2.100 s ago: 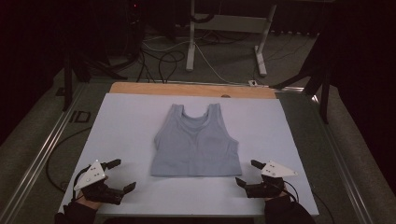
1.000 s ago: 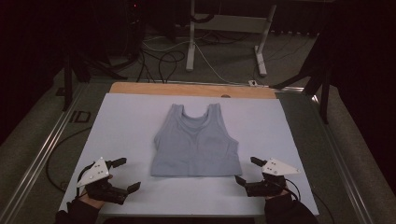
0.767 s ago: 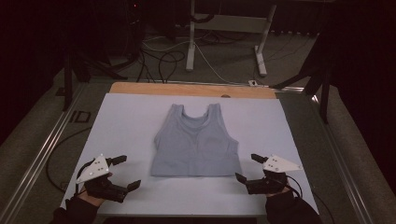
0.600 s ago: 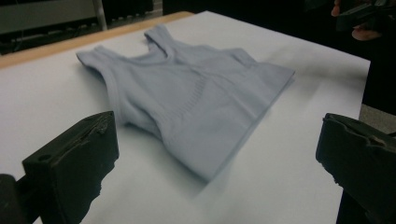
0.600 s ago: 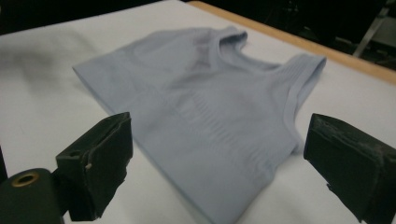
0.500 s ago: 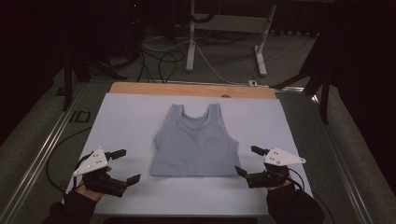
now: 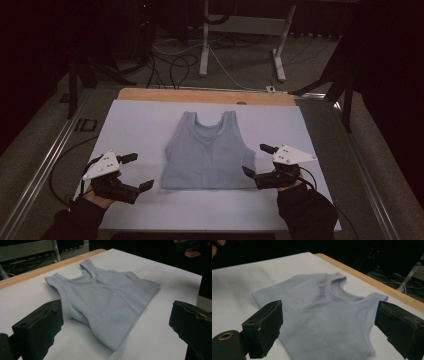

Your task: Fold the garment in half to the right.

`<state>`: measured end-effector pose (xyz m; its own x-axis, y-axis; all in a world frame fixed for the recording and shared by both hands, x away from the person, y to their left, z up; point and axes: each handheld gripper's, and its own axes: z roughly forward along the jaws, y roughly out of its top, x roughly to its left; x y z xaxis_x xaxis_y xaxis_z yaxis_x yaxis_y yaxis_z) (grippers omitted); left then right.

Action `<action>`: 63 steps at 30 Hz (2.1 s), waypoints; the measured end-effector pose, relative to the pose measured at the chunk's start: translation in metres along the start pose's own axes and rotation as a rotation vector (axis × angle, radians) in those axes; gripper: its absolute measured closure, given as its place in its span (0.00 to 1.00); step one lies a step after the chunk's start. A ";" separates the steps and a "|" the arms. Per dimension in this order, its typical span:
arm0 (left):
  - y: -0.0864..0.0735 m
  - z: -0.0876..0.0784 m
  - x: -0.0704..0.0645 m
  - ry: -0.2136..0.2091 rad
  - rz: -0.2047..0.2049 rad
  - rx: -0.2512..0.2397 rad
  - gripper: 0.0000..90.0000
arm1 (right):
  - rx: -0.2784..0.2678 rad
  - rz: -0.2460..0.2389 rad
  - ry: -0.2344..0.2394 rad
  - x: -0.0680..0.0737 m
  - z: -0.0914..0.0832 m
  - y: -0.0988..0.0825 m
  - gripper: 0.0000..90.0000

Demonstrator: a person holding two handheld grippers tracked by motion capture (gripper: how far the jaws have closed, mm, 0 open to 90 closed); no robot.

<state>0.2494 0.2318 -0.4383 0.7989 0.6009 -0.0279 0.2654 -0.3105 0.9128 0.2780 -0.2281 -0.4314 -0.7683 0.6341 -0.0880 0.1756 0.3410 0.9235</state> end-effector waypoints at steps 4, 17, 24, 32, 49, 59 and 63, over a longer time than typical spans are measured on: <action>0.003 0.001 0.000 0.000 0.004 0.008 0.00 | -0.004 -0.008 0.014 0.002 0.009 0.005 0.09; 0.006 0.023 -0.002 0.020 -0.013 0.066 0.00 | -0.038 -0.037 0.049 -0.002 0.041 0.034 0.09; 0.009 0.036 -0.003 0.037 -0.015 0.090 0.00 | -0.050 -0.034 0.067 -0.005 0.064 0.044 0.09; 0.008 0.048 -0.002 0.035 -0.027 0.114 0.00 | -0.043 -0.034 0.085 -0.006 0.092 0.049 0.09; -0.007 0.073 0.004 0.045 -0.095 0.190 0.00 | -0.035 -0.008 0.111 -0.008 0.132 0.050 0.09; -0.025 0.090 0.010 0.021 -0.176 0.298 0.01 | -0.025 -0.024 0.135 -0.002 0.139 0.049 0.09; -0.031 0.095 0.012 0.012 -0.195 0.330 0.04 | -0.025 -0.025 0.140 -0.001 0.141 0.048 0.09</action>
<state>0.3024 0.1789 -0.5054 0.7103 0.6802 -0.1813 0.5729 -0.4090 0.7103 0.3736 -0.1147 -0.4398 -0.8508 0.5221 -0.0601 0.1412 0.3372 0.9308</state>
